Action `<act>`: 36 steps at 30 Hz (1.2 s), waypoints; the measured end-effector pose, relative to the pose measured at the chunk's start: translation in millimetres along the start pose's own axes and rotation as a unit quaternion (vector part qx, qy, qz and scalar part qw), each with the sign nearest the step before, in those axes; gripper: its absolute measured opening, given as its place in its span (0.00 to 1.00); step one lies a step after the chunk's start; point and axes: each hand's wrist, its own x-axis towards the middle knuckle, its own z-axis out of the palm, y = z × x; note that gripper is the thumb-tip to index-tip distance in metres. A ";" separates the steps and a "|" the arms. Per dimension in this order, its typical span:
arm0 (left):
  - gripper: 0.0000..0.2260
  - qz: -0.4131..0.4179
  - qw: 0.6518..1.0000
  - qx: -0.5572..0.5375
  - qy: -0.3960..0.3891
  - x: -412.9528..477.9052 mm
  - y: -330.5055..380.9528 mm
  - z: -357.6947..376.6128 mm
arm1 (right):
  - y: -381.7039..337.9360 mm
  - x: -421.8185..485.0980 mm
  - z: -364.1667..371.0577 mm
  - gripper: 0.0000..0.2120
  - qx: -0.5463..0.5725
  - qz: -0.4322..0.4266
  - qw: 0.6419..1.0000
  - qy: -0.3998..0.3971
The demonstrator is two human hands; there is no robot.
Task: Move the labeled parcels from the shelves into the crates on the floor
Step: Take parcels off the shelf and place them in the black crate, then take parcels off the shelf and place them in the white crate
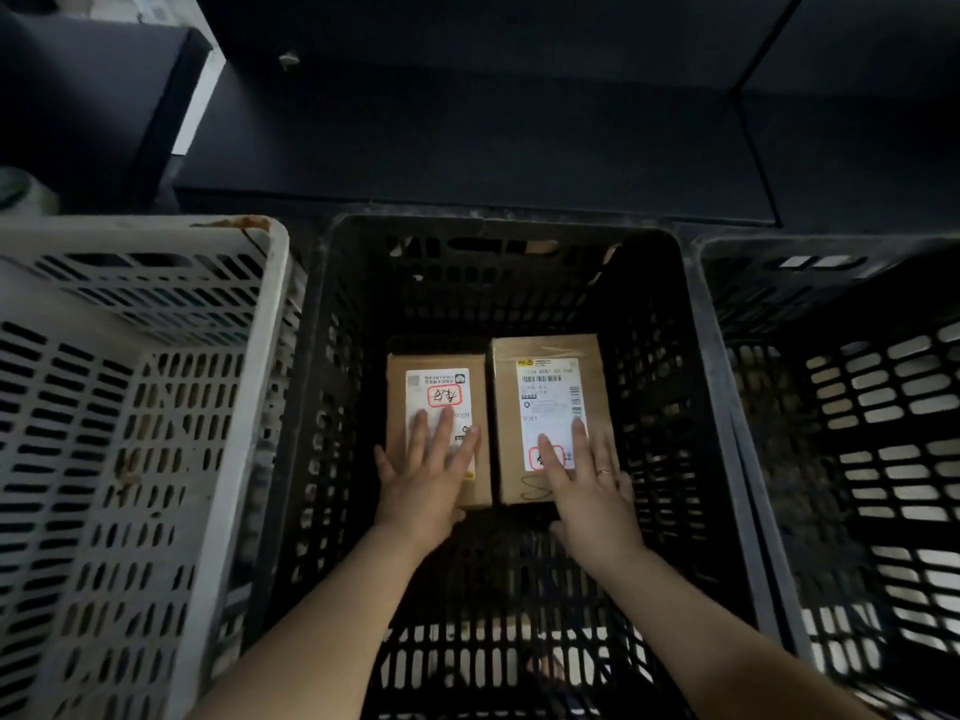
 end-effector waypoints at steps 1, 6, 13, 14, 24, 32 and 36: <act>0.42 -0.001 1.000 0.012 0.016 2.1 0.2 -1.2 | 0.8 2.2 -1.5 0.42 -0.004 -0.010 1.000 0.025; 0.35 -0.025 0.995 0.004 0.097 24.5 -8.9 -22.8 | -10.6 25.7 -18.1 0.37 -0.025 -0.052 0.996 0.067; 0.15 0.014 0.998 -0.013 0.054 -20.4 4.3 -48.8 | -26.2 -17.2 -35.5 0.20 -0.101 -0.055 0.991 0.074; 0.15 0.016 0.998 0.000 0.057 -34.7 7.1 -52.4 | -27.0 -30.0 -39.5 0.17 -0.116 -0.066 0.989 0.071; 0.13 -0.029 0.968 0.076 0.239 -224.0 9.5 -163.6 | -97.2 -157.3 -157.1 0.16 -0.132 -0.248 0.926 0.251; 0.10 -0.190 0.892 0.087 0.401 -504.3 -14.1 -209.1 | -240.0 -347.1 -221.2 0.13 -0.095 -0.483 0.778 0.391; 0.07 -0.285 0.819 0.134 0.480 -668.4 -23.9 -205.0 | -332.4 -465.1 -222.6 0.17 -0.087 -0.591 0.683 0.421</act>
